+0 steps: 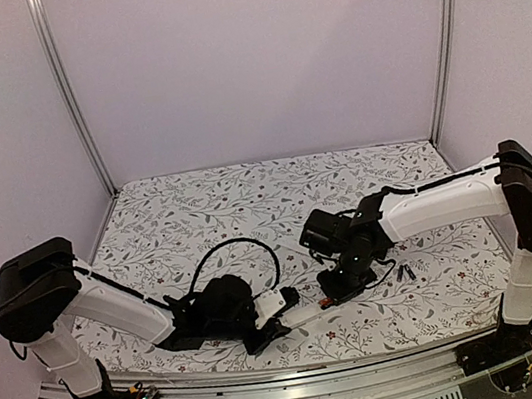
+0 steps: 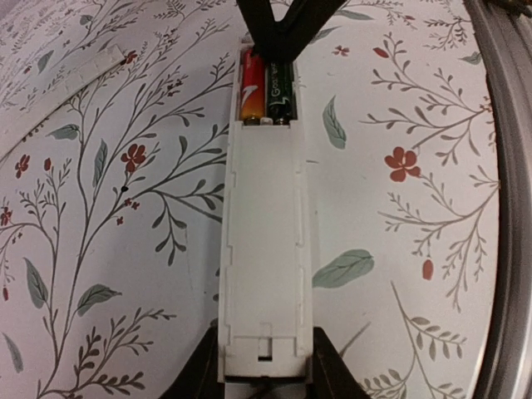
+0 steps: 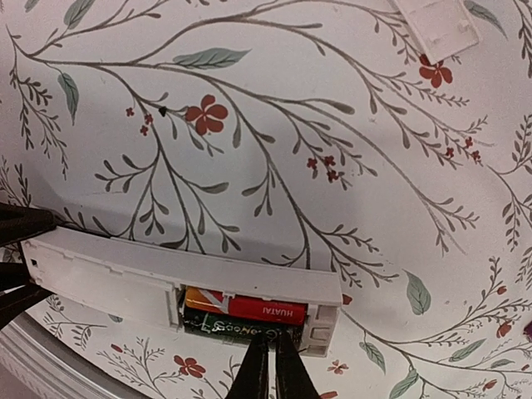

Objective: Load the batteries into the remote control
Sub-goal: Load the battery into the battery compartment, then press the battery in the battery compartment.

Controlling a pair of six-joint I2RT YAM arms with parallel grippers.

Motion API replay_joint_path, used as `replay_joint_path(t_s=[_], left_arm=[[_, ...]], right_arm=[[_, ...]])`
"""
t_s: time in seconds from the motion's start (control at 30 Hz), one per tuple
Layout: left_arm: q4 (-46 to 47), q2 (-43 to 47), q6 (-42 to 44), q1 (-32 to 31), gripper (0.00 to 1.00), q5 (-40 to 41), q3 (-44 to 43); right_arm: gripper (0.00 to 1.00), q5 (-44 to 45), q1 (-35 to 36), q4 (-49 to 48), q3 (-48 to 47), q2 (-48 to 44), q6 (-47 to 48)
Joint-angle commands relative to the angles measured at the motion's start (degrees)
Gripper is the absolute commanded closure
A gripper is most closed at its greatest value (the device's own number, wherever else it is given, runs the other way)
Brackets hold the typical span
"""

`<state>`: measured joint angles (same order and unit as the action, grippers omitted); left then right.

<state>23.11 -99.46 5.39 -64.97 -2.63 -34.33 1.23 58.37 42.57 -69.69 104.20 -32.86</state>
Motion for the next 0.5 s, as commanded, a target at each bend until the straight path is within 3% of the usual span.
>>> replay_joint_path(t_s=[0.0, 0.47], left_arm=[[-1.6, -1.1, 0.6, 0.2, 0.75, -0.3, -0.2], [-1.7, -0.8, 0.7, 0.3, 0.75, -0.4, -0.5]], right_arm=[[0.94, -3.0, -0.2, -1.6, 2.2, -0.9, -0.7], [0.95, -3.5, -0.4, -2.8, 1.5, 0.5, 0.9]])
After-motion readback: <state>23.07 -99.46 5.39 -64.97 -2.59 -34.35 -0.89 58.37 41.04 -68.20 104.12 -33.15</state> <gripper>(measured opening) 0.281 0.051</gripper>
